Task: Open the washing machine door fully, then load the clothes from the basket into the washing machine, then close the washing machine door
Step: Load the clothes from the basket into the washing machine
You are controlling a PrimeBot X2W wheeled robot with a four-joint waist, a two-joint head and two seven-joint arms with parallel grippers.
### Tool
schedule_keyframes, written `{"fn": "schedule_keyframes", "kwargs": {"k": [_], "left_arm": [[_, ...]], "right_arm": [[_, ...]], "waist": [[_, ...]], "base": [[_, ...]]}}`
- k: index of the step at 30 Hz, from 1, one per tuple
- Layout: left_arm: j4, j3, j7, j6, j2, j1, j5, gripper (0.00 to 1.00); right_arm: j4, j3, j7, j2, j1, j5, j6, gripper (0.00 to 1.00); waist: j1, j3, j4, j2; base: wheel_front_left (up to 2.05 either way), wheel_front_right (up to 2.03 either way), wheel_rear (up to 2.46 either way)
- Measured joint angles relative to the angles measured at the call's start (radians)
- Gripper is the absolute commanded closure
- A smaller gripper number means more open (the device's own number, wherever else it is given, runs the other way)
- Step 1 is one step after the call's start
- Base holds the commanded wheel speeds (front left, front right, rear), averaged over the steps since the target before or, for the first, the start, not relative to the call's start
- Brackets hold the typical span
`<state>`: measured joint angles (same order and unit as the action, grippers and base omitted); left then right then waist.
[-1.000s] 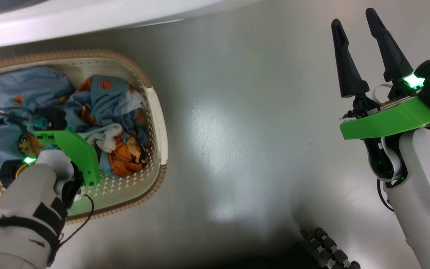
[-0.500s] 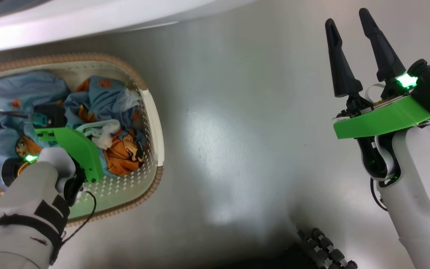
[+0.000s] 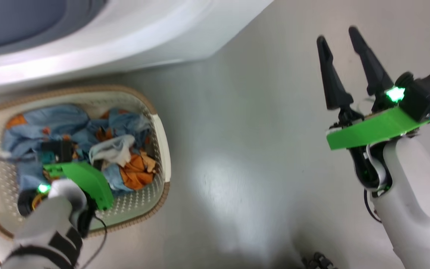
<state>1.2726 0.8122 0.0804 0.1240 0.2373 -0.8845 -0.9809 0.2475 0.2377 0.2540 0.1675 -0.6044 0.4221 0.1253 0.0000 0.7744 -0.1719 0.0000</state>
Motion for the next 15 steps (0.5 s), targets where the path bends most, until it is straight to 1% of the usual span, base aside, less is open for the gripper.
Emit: {"fn": "schedule_keyframes", "kwargs": {"k": [6,15], "left_arm": [[-0.091,0.008,0.067,0.0,-0.005,0.108,-0.045,1.0],[-0.185,0.027,0.142,0.0,0.012,0.22,-0.094,1.0]], "right_arm": [[0.027,-0.001,0.0,0.011,0.054,0.012,0.0,0.0],[0.063,0.002,0.0,0.017,0.151,0.028,0.0,0.0]], "waist": [[-0.0001,-0.108,0.006,0.0],[-0.0003,-0.287,0.02,0.0]], "base": [[0.0,0.0,0.0],[0.0,0.0,0.0]]}}
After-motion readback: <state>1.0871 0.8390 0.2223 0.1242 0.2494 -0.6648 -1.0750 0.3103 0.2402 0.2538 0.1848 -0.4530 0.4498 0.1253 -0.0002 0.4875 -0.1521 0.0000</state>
